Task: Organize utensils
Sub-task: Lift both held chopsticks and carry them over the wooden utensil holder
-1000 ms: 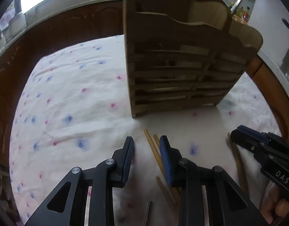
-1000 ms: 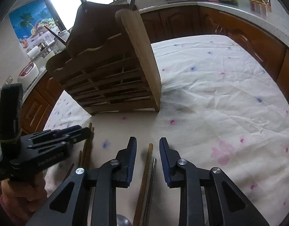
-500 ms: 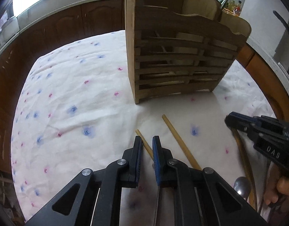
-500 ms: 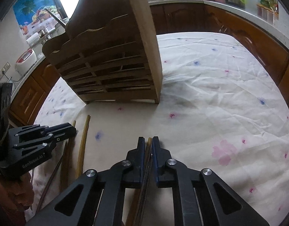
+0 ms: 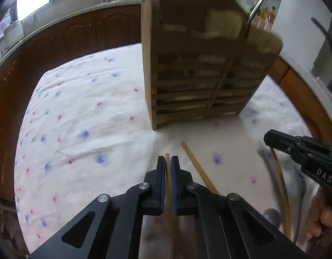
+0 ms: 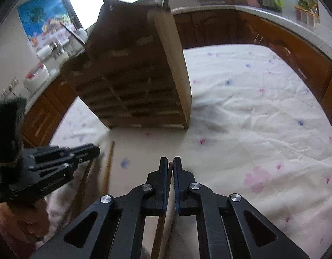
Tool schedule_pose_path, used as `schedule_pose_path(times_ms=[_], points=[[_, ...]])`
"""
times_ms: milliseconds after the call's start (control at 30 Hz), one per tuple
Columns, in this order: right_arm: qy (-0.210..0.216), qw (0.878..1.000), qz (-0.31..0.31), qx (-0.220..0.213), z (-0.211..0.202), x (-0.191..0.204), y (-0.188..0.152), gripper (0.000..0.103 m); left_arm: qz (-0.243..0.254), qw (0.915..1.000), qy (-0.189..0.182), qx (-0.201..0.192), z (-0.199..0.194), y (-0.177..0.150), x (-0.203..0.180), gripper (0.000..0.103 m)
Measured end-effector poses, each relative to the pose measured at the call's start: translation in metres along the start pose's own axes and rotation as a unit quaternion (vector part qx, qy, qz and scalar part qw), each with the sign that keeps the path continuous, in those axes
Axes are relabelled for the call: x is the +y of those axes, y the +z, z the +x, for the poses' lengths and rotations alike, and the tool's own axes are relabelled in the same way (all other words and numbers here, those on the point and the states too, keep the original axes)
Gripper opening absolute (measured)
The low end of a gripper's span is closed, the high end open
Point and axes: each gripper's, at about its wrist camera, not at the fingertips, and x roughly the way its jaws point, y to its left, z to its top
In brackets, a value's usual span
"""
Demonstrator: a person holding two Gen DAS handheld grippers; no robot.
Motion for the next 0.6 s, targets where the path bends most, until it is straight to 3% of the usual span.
schedule_pose_path(times_ms=[200, 600], points=[[0.022, 0.999, 0.002, -0.042, -0.039, 0.009, 0.006, 0.004, -0.018, 0.9981, -0.028, -0.051, -0.048, -0.01, 0.0, 0.003], [0.041, 0.992, -0.01, -0.117, -0.102, 0.035, 0.013, 0.004, -0.031, 0.9854, -0.075, -0.15, -0.161, -0.041, 0.016, 0.003]])
